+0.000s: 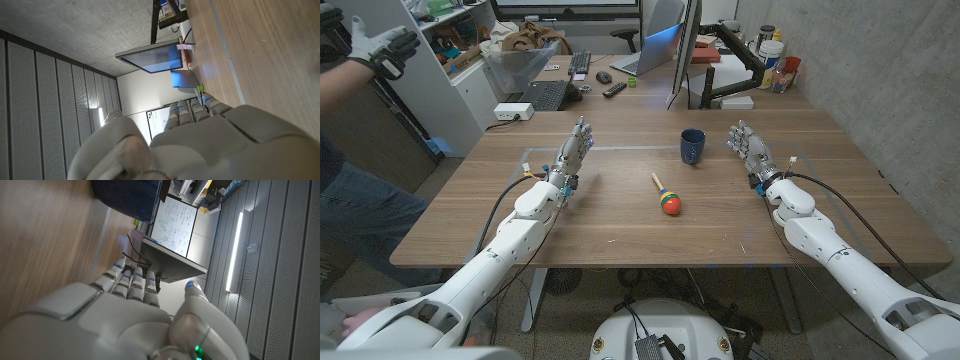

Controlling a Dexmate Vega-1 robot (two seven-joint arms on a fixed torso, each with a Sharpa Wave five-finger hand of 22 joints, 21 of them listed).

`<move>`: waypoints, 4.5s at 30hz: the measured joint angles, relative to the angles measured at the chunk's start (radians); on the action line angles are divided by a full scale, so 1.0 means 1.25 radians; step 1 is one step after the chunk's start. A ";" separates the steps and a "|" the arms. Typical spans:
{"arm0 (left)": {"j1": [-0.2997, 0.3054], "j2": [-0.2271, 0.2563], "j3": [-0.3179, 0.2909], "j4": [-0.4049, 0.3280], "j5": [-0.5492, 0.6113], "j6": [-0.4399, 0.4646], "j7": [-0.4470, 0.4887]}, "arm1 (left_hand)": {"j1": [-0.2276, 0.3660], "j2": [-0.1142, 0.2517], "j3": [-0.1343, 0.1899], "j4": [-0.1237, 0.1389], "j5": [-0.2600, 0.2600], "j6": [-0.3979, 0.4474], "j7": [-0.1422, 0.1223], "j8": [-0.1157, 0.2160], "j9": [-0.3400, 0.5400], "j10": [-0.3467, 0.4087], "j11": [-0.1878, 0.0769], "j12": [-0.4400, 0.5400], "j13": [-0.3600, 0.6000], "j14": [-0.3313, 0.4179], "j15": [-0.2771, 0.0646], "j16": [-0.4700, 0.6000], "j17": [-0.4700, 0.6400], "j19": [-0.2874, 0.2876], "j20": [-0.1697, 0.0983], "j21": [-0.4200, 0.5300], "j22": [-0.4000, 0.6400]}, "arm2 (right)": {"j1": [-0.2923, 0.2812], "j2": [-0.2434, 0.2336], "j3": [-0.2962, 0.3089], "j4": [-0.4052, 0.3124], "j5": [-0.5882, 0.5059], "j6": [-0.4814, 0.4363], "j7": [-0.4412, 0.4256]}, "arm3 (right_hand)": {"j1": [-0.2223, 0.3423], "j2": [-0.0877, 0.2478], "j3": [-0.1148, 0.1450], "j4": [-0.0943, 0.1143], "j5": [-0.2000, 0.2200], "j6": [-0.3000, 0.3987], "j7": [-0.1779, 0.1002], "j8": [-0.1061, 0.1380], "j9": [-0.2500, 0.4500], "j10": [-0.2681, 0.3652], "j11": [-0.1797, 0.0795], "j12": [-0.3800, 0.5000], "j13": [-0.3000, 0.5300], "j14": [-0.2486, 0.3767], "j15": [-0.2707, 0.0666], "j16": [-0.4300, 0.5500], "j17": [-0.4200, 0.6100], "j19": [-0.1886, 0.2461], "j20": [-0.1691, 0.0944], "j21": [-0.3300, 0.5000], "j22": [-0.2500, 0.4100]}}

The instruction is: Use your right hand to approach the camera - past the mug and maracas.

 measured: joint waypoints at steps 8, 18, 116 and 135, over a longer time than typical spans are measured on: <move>0.008 -0.010 -0.017 -0.011 0.012 0.007 -0.002 | 0.000 0.000 0.000 0.000 0.000 0.000 0.000 0.000 0.000 0.000 0.000 0.000 0.000 0.000 0.000 0.000 0.000 0.000 0.000 0.000 0.000 | 0.003 -0.009 -0.010 -0.002 0.011 0.009 -0.006 | 0.000 0.000 0.000 0.000 0.000 0.000 0.000 0.000 0.000 0.000 0.000 0.000 0.000 0.000 0.000 0.000 0.000 0.000 0.000 0.000 0.000; 0.015 -0.018 -0.033 -0.022 0.033 0.022 -0.009 | 0.003 0.003 0.000 0.000 0.000 0.000 0.000 0.000 0.000 -0.002 -0.002 0.000 0.000 -0.004 -0.004 0.000 0.000 -0.003 -0.003 0.000 0.000 | 0.005 -0.026 -0.026 -0.008 0.022 0.019 -0.014 | 0.000 0.000 0.000 0.000 0.000 0.003 -0.003 0.000 0.000 0.000 0.000 0.000 0.000 0.000 0.000 0.000 0.000 0.000 0.000 0.000 0.000; -0.006 -0.019 -0.043 -0.040 0.077 0.065 -0.031 | 0.014 0.014 -0.006 0.001 0.000 0.000 0.000 0.000 0.000 -0.001 -0.001 0.000 0.000 -0.007 -0.007 0.000 -0.002 -0.012 0.006 0.000 0.000 | -0.065 -0.160 -0.003 -0.117 -0.043 0.044 -0.120 | 0.015 0.002 0.010 -0.010 0.000 0.007 -0.007 0.000 0.000 0.016 0.001 0.000 0.000 0.007 -0.001 0.000 0.000 0.000 0.000 0.000 0.000; 0.003 -0.017 -0.041 -0.062 0.081 0.073 -0.021 | 0.017 0.017 -0.009 -0.003 0.000 0.000 0.000 0.000 0.000 -0.006 -0.006 0.000 0.000 -0.007 -0.007 0.000 -0.002 -0.011 0.006 0.000 0.000 | -0.069 -0.168 0.008 -0.100 -0.074 0.103 -0.119 | 0.019 -0.002 0.006 -0.013 0.000 0.021 -0.013 0.006 0.000 0.040 -0.006 0.012 0.000 0.034 -0.008 0.006 -0.001 0.022 -0.001 0.000 0.000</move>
